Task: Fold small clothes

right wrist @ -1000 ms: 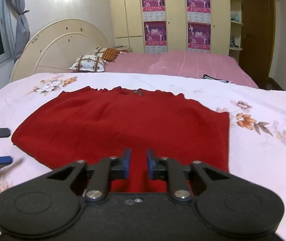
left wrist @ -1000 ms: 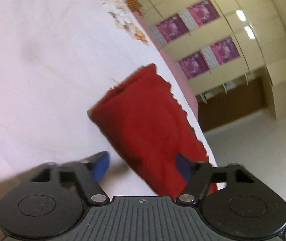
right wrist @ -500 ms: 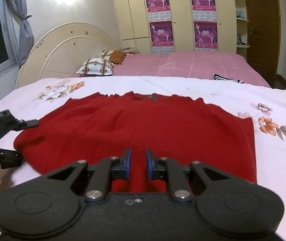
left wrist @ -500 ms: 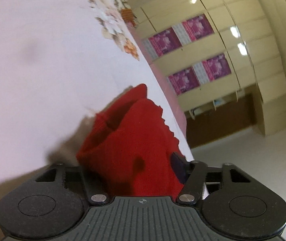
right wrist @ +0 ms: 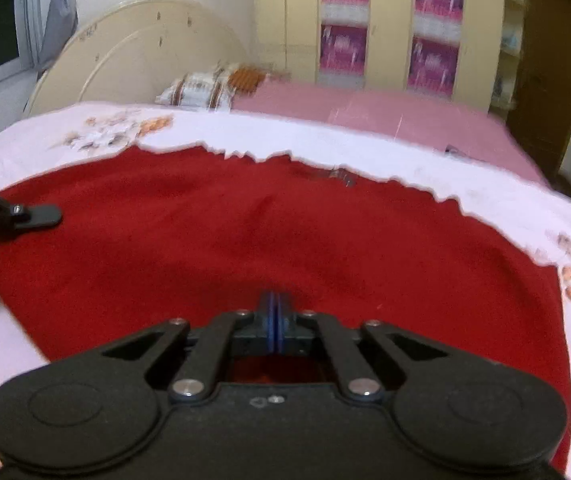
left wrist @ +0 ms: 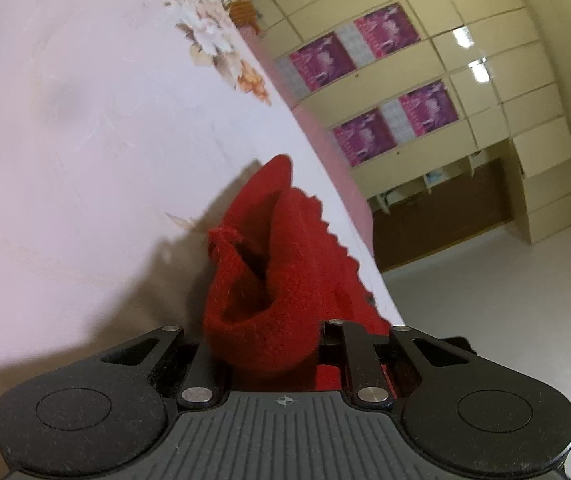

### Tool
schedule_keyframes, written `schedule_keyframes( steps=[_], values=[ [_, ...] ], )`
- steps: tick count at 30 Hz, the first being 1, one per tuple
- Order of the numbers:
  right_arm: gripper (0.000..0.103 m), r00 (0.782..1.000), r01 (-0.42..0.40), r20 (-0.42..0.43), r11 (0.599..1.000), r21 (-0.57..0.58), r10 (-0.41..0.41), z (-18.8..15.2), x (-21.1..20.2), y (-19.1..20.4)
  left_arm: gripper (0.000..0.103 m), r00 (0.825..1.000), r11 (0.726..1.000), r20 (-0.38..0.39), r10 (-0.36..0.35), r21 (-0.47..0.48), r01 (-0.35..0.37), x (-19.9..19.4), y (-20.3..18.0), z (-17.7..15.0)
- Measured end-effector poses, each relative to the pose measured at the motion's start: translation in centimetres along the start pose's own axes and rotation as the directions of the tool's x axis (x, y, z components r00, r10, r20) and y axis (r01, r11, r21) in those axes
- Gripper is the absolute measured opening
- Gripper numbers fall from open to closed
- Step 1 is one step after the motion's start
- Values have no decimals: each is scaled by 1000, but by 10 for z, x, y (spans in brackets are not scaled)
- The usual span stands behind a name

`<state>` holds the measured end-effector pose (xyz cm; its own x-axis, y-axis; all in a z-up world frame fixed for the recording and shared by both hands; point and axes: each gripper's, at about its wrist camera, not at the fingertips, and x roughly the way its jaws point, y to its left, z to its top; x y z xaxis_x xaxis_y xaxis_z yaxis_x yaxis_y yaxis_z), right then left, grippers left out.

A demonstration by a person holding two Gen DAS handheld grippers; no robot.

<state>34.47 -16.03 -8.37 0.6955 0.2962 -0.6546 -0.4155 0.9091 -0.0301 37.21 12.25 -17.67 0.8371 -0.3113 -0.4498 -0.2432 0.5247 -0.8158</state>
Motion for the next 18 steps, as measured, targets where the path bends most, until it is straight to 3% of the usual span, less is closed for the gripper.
schedule_keyframes(
  steps=[3,6,9,12,13,14,16,17,18],
  values=[
    [1,1000,22,-1,999,-27,-22,-1,-1,6,16,1000,998,-3,-14,53,15,-6,-13,3],
    [1,1000,7,4,1000,3,-7,-2,-1,1,16,996,987,-9,-86,134,86,-11,-45,6],
    [1,1000,-30,1,995,93,30,-2,-1,-10,16,981,949,-77,-176,251,189,-7,-101,1],
    [0,996,-87,-2,971,221,90,-2,0,-27,16,963,899,-179,-202,355,255,9,-155,-18],
    [0,990,-136,4,938,319,142,-4,-1,-42,16,955,882,-221,-199,385,272,19,-173,-30],
    [0,976,-203,31,858,472,213,-8,-3,-66,17,948,865,-260,-186,413,283,29,-186,-41],
    [7,952,-286,144,623,728,269,-32,-16,-121,17,932,832,-336,-137,471,292,53,-208,-72],
    [10,944,-312,197,526,791,264,-46,-26,-147,17,923,825,-371,-102,486,287,65,-213,-88],
    [23,932,-343,248,426,837,263,-62,-35,-171,17,909,824,-414,-50,498,272,83,-216,-108]
  ],
)
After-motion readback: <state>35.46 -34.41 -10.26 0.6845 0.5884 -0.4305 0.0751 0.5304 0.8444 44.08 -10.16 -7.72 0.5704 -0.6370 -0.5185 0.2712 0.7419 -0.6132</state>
